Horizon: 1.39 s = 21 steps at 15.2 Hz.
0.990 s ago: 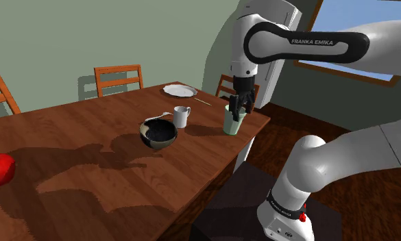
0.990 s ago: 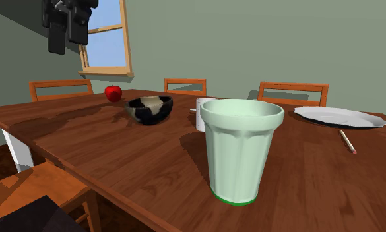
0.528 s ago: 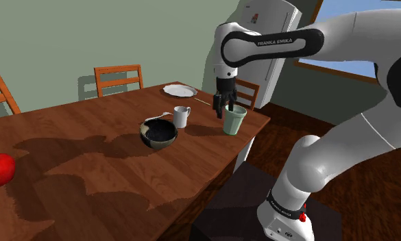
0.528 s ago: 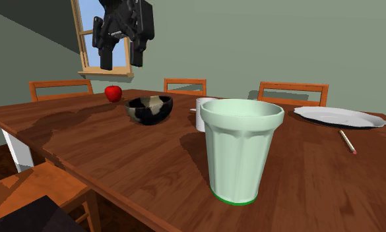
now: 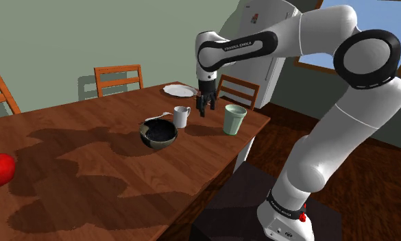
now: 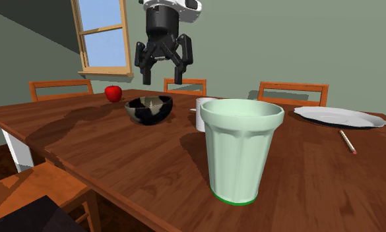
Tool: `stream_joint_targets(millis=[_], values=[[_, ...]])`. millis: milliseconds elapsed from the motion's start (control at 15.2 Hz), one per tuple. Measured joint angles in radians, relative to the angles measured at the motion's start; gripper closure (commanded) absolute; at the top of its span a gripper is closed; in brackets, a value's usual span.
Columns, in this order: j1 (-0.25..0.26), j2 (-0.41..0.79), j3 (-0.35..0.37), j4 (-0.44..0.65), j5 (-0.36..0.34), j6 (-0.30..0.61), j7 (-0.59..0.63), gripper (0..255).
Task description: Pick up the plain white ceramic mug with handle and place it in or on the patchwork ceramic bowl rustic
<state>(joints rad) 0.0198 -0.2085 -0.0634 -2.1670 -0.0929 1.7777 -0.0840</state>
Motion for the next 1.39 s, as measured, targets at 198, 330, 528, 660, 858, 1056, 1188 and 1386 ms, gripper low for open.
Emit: stream_joint_targets(millis=[198, 330, 528, 660, 858, 1056, 1188, 1386], values=[[0.005, 0.116, -0.002, 0.103, 0.008, 0.018, -0.037, 0], [0.005, 0.193, -0.004, 0.172, 0.013, 0.030, -0.064, 0], [0.007, 0.305, -0.003, 0.281, 0.022, 0.038, -0.100, 0], [0.007, 0.394, 0.001, 0.373, 0.029, 0.039, -0.123, 0], [0.002, 0.508, 0.005, 0.495, 0.036, 0.035, -0.161, 0], [-0.002, 0.578, 0.008, 0.567, 0.040, 0.035, -0.182, 0], [-0.002, 0.585, 0.008, 0.554, 0.040, 0.056, -0.183, 0], [-0.003, 0.592, 0.008, 0.521, 0.040, 0.095, -0.183, 0]])
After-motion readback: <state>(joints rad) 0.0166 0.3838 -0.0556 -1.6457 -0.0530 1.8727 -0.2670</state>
